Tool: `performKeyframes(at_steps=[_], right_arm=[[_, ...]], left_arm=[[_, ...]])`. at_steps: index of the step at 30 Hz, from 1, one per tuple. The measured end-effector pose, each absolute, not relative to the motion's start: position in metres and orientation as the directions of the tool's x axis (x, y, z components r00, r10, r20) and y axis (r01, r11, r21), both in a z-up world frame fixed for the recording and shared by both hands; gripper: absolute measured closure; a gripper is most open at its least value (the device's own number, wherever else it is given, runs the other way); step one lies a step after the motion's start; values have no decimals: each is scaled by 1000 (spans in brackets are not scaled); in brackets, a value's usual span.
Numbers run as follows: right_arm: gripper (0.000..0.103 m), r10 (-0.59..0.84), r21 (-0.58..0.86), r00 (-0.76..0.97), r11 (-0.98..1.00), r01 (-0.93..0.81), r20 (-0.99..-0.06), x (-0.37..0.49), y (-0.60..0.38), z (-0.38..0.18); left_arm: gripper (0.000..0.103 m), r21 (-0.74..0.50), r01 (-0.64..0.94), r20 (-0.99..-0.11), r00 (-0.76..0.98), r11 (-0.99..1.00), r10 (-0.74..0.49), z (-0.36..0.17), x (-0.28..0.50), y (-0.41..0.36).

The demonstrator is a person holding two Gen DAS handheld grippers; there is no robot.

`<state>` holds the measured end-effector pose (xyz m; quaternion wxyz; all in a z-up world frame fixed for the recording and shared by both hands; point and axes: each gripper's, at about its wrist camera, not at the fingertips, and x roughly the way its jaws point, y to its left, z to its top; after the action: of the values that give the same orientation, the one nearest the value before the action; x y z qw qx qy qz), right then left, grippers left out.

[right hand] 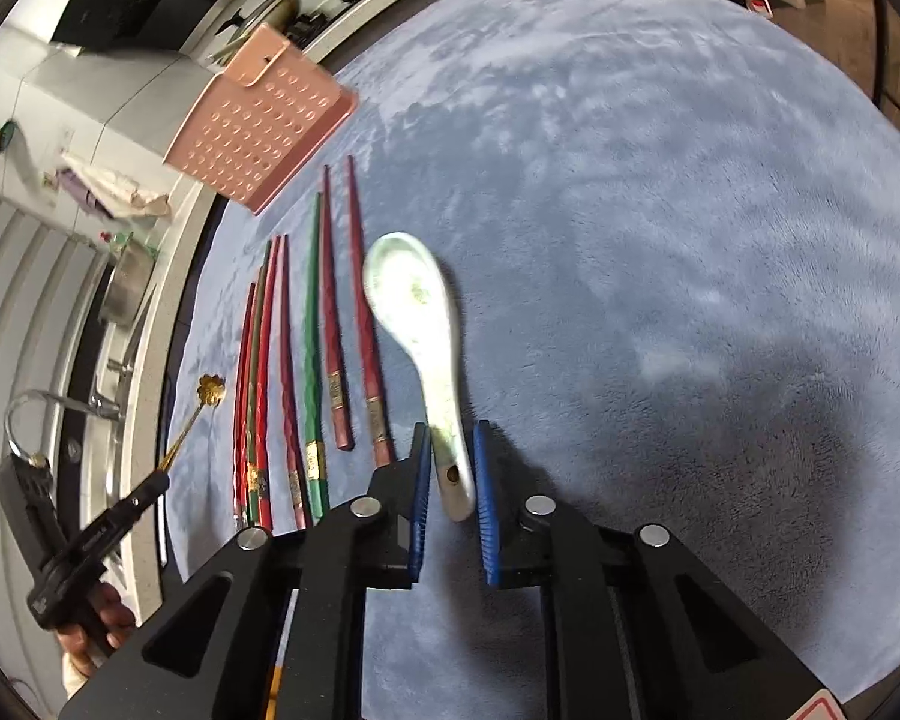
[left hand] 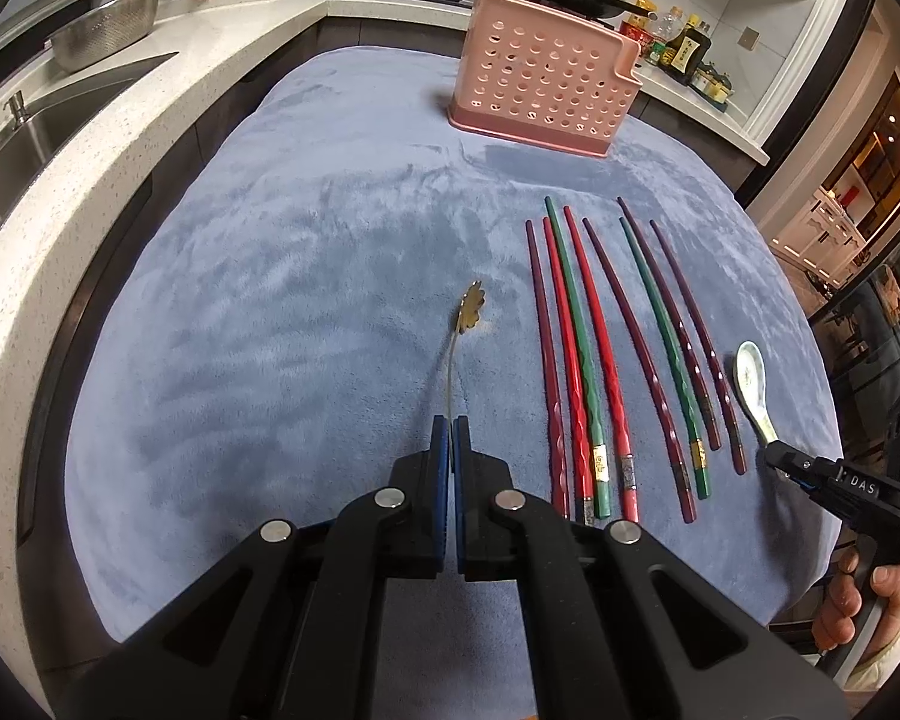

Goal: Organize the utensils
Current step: 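Carry both spoons into the pink holder and open both tools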

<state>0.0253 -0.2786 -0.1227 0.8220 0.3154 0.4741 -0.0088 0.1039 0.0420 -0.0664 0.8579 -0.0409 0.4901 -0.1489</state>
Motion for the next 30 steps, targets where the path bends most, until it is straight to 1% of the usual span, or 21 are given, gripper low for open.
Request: performKeyframes(at_steps=[5, 10, 14, 21, 24, 30], right_arm=[[93, 135, 340, 560, 899, 278, -817, 32, -264, -90], [96, 75, 281, 590, 922, 265, -804, 41, -263, -68], [96, 16, 227, 623, 938, 261, -782, 56, -266, -52], [96, -5, 210, 677, 949, 235, -736, 80, -272, -22], [96, -3, 214, 719, 954, 210, -695, 103, -274, 3], [96, 10, 209, 803, 967, 144, -596, 172, -271, 56]], left_arm=[[102, -212, 227, -806, 509, 950, -302, -51, 103, 44], [102, -201, 236, -770, 561, 951, -302, -29, 110, 45], [102, -182, 239, -747, 597, 954, -292, -16, 124, 42], [102, -166, 258, -695, 654, 952, -299, 17, 156, 36], [102, -157, 278, -656, 687, 948, -311, 40, 178, 28], [102, -139, 301, -550, 768, 943, -327, 95, 237, 9]])
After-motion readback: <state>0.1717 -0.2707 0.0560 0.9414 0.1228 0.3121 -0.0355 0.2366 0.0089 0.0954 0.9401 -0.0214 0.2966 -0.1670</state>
